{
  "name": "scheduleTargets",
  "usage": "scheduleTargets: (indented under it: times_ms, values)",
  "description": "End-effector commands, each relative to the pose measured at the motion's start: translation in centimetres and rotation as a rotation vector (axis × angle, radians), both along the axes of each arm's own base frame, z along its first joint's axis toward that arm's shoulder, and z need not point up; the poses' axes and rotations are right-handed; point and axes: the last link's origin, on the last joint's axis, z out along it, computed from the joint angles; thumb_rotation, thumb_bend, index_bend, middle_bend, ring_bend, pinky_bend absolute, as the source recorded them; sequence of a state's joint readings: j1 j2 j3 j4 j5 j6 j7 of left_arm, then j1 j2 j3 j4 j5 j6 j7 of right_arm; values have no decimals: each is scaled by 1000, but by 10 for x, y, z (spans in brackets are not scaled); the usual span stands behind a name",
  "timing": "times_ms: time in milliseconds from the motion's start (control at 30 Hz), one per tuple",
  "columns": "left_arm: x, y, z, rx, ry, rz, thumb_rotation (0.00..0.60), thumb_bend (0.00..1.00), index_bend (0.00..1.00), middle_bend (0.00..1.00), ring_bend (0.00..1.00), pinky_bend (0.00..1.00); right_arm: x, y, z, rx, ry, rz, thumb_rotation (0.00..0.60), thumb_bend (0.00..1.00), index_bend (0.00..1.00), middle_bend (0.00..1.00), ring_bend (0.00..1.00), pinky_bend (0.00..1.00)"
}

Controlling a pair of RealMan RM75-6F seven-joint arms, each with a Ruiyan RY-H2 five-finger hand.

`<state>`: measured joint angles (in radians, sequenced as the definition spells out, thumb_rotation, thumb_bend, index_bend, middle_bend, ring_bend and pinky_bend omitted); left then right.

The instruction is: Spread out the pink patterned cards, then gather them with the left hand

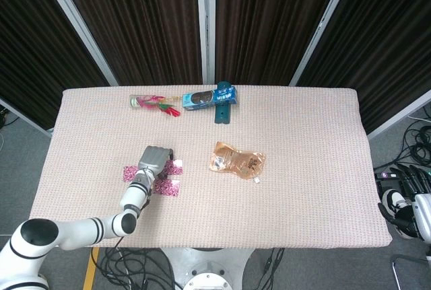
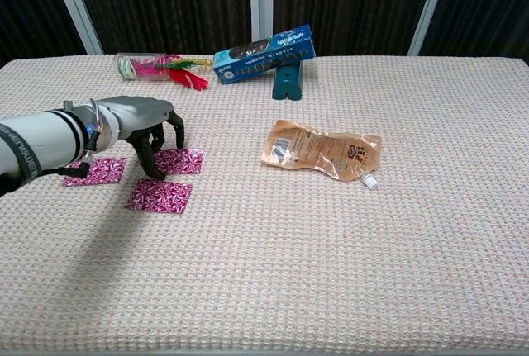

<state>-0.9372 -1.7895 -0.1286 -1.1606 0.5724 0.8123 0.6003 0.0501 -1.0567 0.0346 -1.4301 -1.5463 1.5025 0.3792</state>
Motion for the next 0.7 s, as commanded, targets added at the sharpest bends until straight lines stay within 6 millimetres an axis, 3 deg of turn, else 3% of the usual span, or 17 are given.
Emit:
scheduleTargets:
  times_ms: [33,233,433,700]
  values:
    - [0,0,1,3,-1,-5,600,254,483,893,933,979,0,0,0,0,-1,0,465,218,135,90,6,0]
    - [1,2,10,25,8,-37,600,259,489,893,933,979,0,1,0,-2,-2,1,464,220,134,90,5,0]
    - [2,5,34,72,-7,-55,600,259,478,893,933,979,3,-3,0,-4,-3,14,468,218,134,91,5,0]
    - [-34,-9,68,95,6,21,600,260,474,892,932,979,6,-7,0,0,-5,36,465,219,134,90,4,0]
